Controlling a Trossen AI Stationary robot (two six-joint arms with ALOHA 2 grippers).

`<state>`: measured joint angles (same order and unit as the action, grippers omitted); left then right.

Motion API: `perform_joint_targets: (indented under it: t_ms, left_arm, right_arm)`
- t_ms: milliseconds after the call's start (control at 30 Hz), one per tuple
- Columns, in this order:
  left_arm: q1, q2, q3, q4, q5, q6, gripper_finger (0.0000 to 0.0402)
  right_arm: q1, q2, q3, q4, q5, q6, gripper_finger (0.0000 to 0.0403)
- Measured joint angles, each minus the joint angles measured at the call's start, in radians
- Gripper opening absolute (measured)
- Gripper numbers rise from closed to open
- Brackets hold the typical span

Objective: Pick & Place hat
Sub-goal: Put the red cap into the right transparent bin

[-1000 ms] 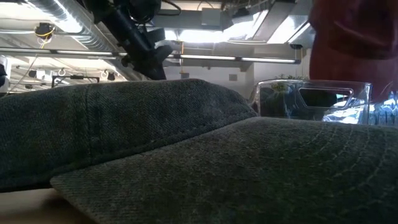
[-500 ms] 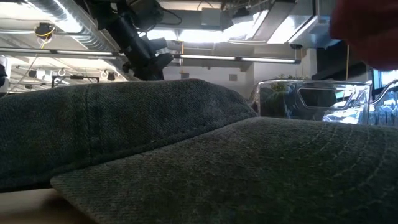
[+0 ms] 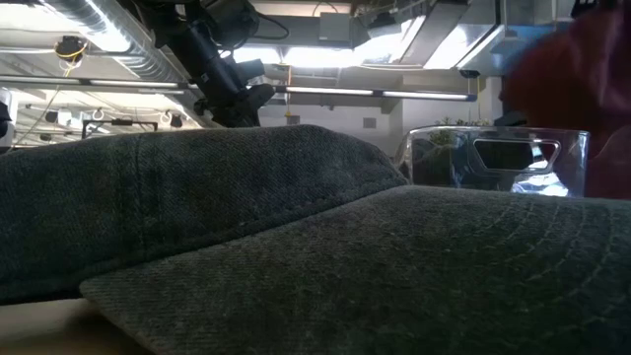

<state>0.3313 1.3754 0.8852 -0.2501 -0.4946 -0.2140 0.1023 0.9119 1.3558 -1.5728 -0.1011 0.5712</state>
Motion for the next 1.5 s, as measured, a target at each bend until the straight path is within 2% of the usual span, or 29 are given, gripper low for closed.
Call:
perform_joint_targets:
  t_ms: [133, 567, 800, 1100, 1233, 1500]
  left_arm:
    - [0.0, 0.0, 0.0, 0.0, 0.0, 0.0, 0.0111]
    - [0.0, 0.0, 0.0, -0.001, 0.048, 0.0, 0.0111]
    - [-0.002, -0.001, 0.0, -0.001, 0.055, -0.001, 0.0108]
    - [-0.002, -0.001, 0.0, -0.001, 0.055, 0.0, 0.011]
    - [-0.002, -0.001, 0.0, -0.001, 0.046, 0.032, 0.0107]
    - [-0.002, -0.001, 0.0, -0.001, 0.045, 0.036, 0.0111]
  right_arm:
    - [0.0, 0.005, -0.03, 0.005, 0.0, 0.006, 0.0036]
    - [0.0, -0.005, -0.161, 0.002, 0.147, 0.136, 0.0036]
    - [-0.002, -0.012, -0.134, 0.0, 0.11, 0.361, 0.0036]
    - [-0.002, -0.002, -0.133, 0.002, 0.195, 0.538, 0.0036]
    - [-0.002, 0.017, -0.133, 0.001, 0.238, 0.33, 0.0036]
    - [-0.002, 0.121, -0.133, 0.002, 0.448, -0.221, 0.0036]
